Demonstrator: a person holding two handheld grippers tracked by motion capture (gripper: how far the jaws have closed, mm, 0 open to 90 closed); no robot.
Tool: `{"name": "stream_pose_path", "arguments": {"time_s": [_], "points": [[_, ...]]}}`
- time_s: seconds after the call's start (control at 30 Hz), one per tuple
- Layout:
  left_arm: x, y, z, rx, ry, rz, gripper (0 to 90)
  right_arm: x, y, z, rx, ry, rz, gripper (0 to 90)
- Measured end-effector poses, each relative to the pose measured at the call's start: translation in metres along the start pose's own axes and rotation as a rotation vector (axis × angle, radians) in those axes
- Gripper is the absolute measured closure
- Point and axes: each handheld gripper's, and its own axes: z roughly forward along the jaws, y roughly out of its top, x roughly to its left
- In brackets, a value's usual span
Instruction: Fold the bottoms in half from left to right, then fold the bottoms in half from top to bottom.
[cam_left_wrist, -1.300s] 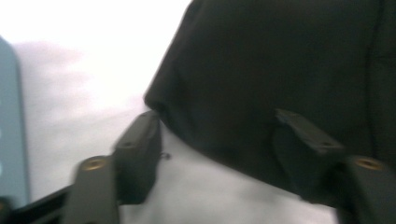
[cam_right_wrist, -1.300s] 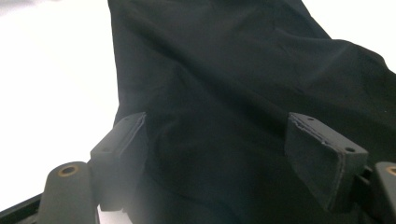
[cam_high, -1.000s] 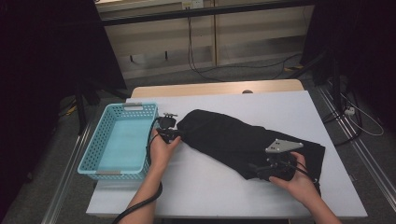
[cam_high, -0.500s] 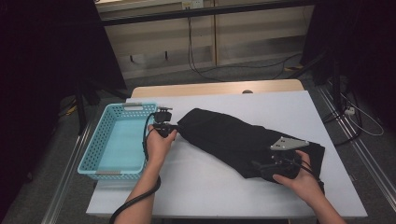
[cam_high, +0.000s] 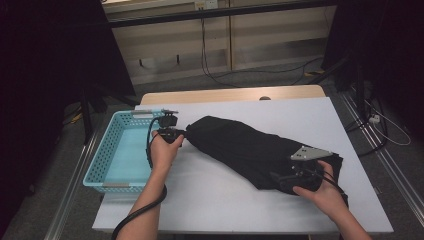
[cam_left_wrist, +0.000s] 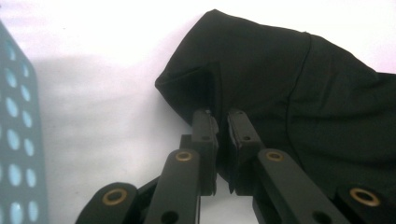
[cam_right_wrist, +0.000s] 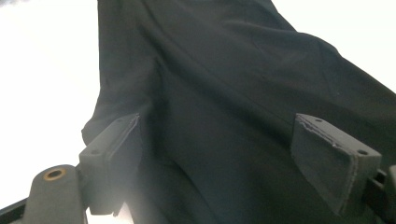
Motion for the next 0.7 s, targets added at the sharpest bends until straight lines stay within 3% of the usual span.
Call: {"name": "stream_pose_path", "arguments": {"time_s": [0.43,0.7], "points": [[0.012,0.005,-0.015,-0.005,0.023,-0.019,83.5,-0.001,0.001,0.002,0.000,0.002,0.004,16.6],[0.012,0.017,-0.027,-0.010,0.001,-0.037,83.7,-0.003,0.000,0.001,0.003,-0.002,0.009,16.5]]}}
